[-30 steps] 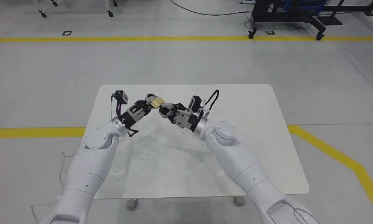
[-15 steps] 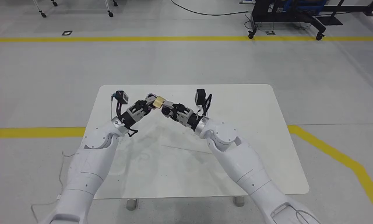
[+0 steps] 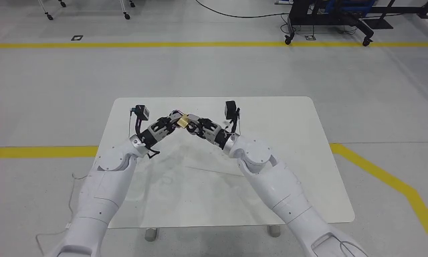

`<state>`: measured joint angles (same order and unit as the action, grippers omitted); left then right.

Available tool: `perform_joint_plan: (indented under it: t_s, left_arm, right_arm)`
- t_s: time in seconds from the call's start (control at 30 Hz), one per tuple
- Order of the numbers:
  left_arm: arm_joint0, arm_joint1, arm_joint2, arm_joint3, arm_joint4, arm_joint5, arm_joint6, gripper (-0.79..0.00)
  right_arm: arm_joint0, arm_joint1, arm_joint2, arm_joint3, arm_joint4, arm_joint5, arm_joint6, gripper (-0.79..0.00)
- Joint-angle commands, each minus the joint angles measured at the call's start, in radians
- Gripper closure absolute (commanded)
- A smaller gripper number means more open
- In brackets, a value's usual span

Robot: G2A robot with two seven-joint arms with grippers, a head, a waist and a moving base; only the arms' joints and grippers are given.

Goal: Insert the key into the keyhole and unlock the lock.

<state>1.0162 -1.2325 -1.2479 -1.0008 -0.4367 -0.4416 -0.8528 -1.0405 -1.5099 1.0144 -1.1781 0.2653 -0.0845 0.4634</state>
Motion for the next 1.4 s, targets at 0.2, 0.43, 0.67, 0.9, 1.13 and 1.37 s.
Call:
perform_joint_plan:
  t_s: [0.2, 0.43, 0.67, 0.9, 1.13, 1.37]
  left_arm:
    - [-0.001, 0.001, 0.003, 0.0, 0.019, -0.001, 0.004, 0.0]
    - [-0.001, 0.002, 0.006, -0.001, 0.037, -0.007, 0.018, 0.0]
    - [-0.007, 0.003, 0.01, 0.002, 0.036, 0.006, -0.005, -0.785]
    - [-0.011, 0.004, 0.011, 0.009, 0.009, 0.006, -0.06, -0.785]
    - [-0.016, 0.005, 0.008, 0.016, -0.009, 0.009, -0.074, -0.785]
    - [-0.025, 0.009, -0.011, 0.029, -0.023, 0.007, -0.06, -0.785]
  right_arm:
    - [0.009, -0.002, -0.007, 0.012, -0.012, 0.002, -0.006, 0.0]
    - [0.007, 0.0, -0.002, 0.01, -0.019, 0.009, 0.01, 0.0]
    - [-0.001, 0.003, 0.009, 0.002, -0.01, 0.003, 0.026, 0.0]
    - [-0.019, 0.014, 0.039, -0.015, -0.015, 0.003, 0.044, 0.0]
    - [-0.077, 0.039, 0.113, -0.073, -0.029, 0.023, 0.069, 0.0]
    - [-0.138, 0.095, 0.214, -0.13, -0.238, 0.246, 0.171, 0.0]
